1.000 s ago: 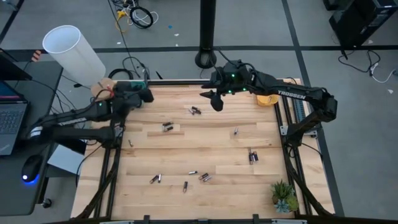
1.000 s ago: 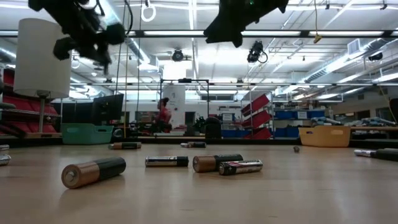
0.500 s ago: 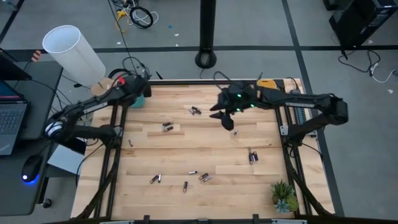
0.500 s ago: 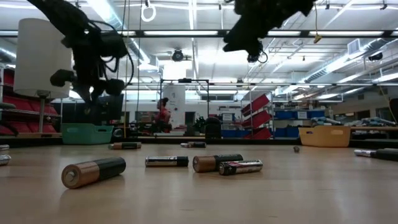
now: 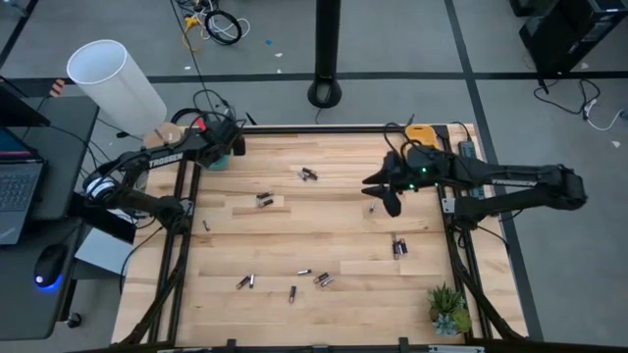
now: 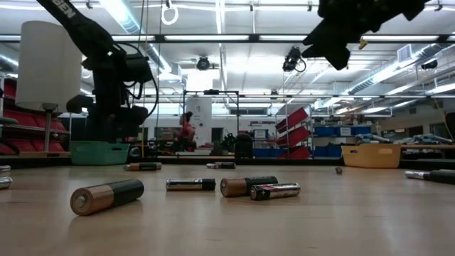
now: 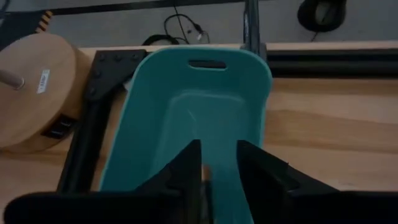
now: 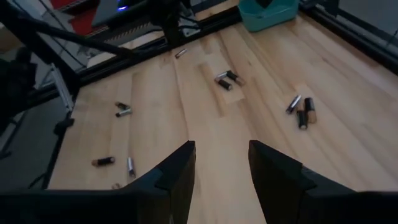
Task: Sort batteries
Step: Put the black battery into the blue bin
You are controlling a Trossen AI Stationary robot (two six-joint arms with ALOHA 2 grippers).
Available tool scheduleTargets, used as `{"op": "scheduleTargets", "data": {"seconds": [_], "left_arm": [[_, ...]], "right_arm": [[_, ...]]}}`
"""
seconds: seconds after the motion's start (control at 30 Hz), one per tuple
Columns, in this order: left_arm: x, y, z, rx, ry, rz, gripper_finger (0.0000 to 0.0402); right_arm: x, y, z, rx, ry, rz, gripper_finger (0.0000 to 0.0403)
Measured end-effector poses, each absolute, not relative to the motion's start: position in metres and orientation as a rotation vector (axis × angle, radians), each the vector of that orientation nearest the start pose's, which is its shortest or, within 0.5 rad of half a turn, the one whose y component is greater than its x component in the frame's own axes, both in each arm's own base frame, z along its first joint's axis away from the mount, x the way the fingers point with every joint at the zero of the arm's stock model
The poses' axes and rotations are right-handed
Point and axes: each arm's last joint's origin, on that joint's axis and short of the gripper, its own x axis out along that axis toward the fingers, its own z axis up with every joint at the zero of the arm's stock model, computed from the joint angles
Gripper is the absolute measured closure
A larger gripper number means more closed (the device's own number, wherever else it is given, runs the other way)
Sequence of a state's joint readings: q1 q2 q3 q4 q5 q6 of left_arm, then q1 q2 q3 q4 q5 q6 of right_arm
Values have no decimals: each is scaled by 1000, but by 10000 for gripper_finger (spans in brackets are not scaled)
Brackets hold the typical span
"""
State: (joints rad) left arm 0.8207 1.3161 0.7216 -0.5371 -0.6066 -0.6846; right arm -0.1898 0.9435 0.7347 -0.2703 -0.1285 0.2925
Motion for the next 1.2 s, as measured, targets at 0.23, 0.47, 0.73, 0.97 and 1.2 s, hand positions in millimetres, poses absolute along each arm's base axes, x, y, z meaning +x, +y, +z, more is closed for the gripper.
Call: {"op": "scheduleTargets", "data": {"seconds": [0.23, 0.47, 0.73, 0.97, 1.2], "left_arm": [[148, 158, 210, -577, 723, 1482, 286], [167, 112, 234, -542, 676, 1101, 304], [205, 63, 222, -445, 839, 586, 312], [223, 51, 208, -329, 900, 477, 275], [229, 47, 196, -249, 997, 302, 254]], "right_arm": [[205, -35, 263, 262, 502, -111, 244], [232, -40, 249, 231, 433, -95, 247], [258, -45, 242, 241, 313, -81, 248], [262, -44, 239, 278, 313, -65, 250], [262, -44, 239, 272, 313, -67, 250]]}}
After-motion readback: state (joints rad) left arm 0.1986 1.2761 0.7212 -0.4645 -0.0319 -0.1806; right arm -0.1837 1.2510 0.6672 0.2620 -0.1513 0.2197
